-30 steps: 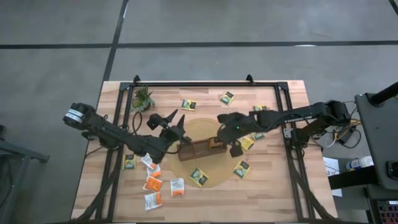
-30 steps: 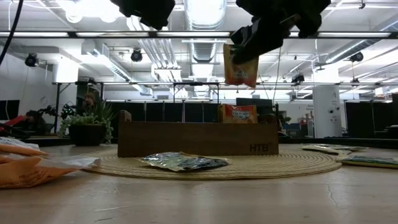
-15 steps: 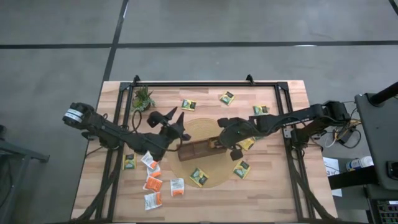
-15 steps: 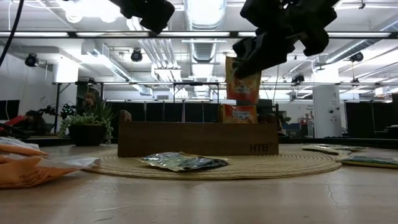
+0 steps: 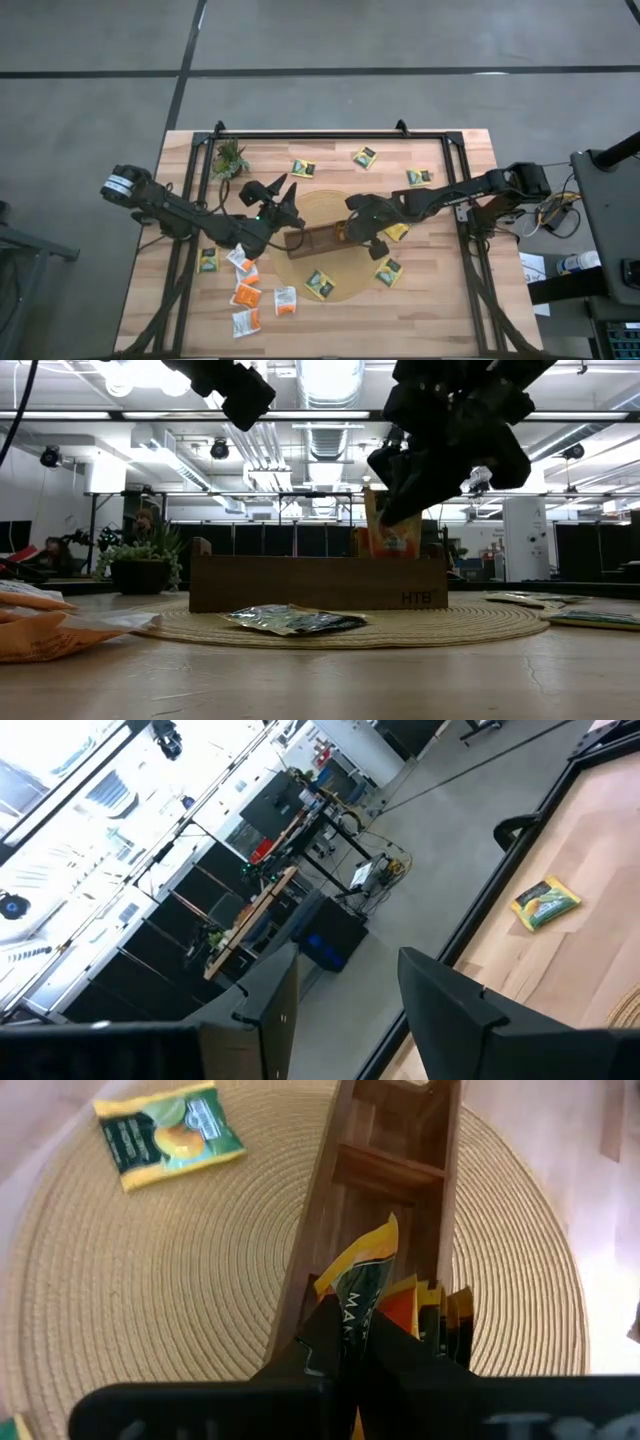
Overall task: Pick & Place Tea
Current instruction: Put the orange tea bag into the right section of the wooden organizer
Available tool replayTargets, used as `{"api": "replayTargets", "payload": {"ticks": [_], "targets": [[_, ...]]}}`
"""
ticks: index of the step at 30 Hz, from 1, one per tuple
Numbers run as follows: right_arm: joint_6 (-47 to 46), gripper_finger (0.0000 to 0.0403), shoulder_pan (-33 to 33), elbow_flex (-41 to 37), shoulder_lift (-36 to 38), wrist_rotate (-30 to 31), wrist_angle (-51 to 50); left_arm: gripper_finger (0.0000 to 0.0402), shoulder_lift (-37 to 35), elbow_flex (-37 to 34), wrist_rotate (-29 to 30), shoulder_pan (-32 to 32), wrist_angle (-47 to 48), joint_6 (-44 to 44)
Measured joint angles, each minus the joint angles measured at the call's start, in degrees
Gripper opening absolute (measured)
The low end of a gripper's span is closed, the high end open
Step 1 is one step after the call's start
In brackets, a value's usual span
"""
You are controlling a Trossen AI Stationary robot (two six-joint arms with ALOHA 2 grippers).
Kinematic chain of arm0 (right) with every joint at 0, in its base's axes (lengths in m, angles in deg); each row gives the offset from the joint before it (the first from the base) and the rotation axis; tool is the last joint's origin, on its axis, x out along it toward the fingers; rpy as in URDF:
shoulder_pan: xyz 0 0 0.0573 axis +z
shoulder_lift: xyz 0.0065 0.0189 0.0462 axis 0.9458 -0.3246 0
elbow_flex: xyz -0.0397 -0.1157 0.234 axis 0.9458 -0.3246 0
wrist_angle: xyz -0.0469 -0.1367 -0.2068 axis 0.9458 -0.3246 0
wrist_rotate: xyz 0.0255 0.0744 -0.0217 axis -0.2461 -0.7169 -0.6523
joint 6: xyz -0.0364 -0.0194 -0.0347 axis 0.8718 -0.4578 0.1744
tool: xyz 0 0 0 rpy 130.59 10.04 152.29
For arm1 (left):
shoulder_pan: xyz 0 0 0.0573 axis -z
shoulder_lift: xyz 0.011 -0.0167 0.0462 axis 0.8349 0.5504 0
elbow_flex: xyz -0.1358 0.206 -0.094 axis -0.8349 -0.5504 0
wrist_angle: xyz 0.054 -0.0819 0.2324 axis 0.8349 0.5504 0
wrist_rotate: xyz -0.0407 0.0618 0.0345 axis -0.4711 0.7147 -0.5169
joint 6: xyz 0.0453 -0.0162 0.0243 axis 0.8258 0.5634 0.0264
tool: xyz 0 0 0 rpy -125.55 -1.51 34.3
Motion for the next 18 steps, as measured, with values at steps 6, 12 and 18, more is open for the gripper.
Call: {"api": "replayTargets", "payload": {"ticks": [6, 12, 18], "targets": [[0.05, 0.0009, -0.33, 0.68, -1.9, 0.03, 0.62, 0.0167, 0.01, 0.0, 0.0, 0.02, -0.01, 0.13], [-2.66, 0.0026, -0.48, 0.63, -1.66, 1.94, 0.47, 0.0167, 0.04, -0.02, 0.0, 0.02, 0.21, 0.16], [-5.14, 0.0058, -0.46, 0.63, -1.77, 2.11, 0.35, 0.0167, 0.04, -0.02, 0.0, 0.07, 0.24, 0.16]]}}
